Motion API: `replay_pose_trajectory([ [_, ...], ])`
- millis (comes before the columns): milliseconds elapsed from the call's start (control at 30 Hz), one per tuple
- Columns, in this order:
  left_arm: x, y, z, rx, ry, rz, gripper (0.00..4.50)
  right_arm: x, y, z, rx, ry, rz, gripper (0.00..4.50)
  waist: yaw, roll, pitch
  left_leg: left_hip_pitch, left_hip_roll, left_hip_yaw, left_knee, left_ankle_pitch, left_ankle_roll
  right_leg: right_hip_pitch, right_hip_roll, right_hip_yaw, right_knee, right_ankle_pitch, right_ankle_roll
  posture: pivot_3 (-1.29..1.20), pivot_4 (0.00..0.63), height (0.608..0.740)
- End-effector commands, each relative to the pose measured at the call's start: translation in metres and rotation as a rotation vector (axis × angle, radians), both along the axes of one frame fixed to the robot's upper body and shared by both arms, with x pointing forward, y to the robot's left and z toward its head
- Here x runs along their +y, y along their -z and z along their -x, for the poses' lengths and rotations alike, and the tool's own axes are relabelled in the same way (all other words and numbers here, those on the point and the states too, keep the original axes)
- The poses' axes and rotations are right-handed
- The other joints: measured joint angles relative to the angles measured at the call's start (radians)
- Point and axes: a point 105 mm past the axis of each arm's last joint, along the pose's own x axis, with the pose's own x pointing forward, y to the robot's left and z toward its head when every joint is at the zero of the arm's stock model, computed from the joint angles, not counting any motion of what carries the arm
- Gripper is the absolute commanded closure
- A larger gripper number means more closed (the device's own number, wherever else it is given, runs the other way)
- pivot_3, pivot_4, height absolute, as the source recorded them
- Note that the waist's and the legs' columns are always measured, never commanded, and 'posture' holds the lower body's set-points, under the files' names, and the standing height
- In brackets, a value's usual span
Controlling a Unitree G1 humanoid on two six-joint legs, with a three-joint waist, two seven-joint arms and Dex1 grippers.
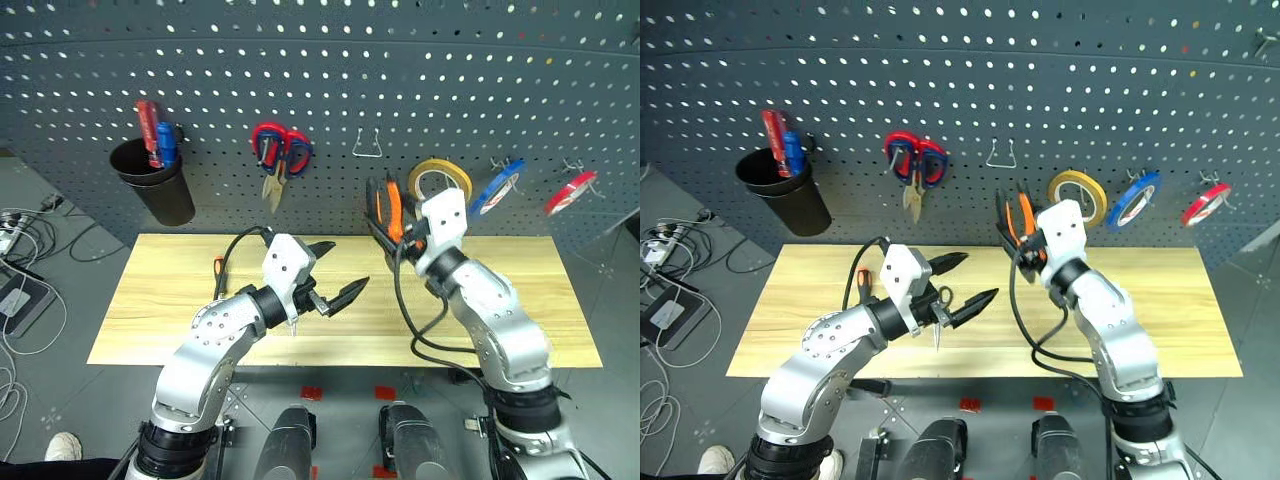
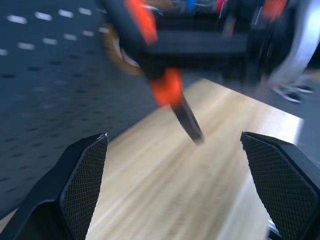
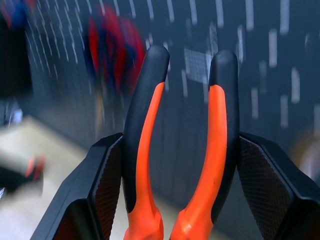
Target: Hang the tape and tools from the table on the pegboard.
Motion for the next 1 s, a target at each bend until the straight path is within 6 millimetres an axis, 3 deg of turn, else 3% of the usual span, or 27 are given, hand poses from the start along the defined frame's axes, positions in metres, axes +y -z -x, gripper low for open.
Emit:
replay_pose_trajectory([
  [33, 0.011, -0.027, -0.003, -0.092, -0.103, 0.063, 0.00, 0.005, -0.042, 0.003, -0.220, 0.011, -0.062, 1.41, 0.011, -0.002, -0.013, 0.000, 0.000, 0.000, 0.000, 0.000, 0.000, 0.000, 0.000, 0.000, 0.000, 0.000, 0.000, 0.19, 0.112, 0.740],
  [167, 0.018, -0.045, -0.015, -0.161, -0.202, 0.107, 0.00, 0.010, -0.068, -0.011, -0.312, 0.036, -0.130, 1.41, 0.034, -0.007, -0.036, 0.001, 0.000, 0.000, 0.000, 0.001, -0.001, 0.001, 0.001, -0.001, 0.000, 0.000, 0.000, 0.22, 0.100, 0.740],
  [533, 0.006, -0.069, -0.052, -0.279, -0.239, 0.151, 0.00, 0.009, -0.085, -0.053, -0.406, 0.160, -0.167, 1.41, 0.051, -0.010, -0.057, 0.002, 0.000, 0.002, 0.000, 0.002, -0.003, 0.001, 0.001, -0.001, 0.001, 0.001, -0.001, 0.22, 0.112, 0.740],
  [1000, -0.009, -0.068, -0.061, -0.277, -0.179, 0.148, 0.00, -0.006, -0.057, -0.076, -0.338, 0.289, -0.175, 1.41, 0.039, -0.010, -0.056, 0.002, 0.000, 0.002, 0.000, 0.002, -0.003, 0.001, 0.002, 0.000, 0.003, 0.001, -0.001, 0.19, 0.157, 0.740],
])
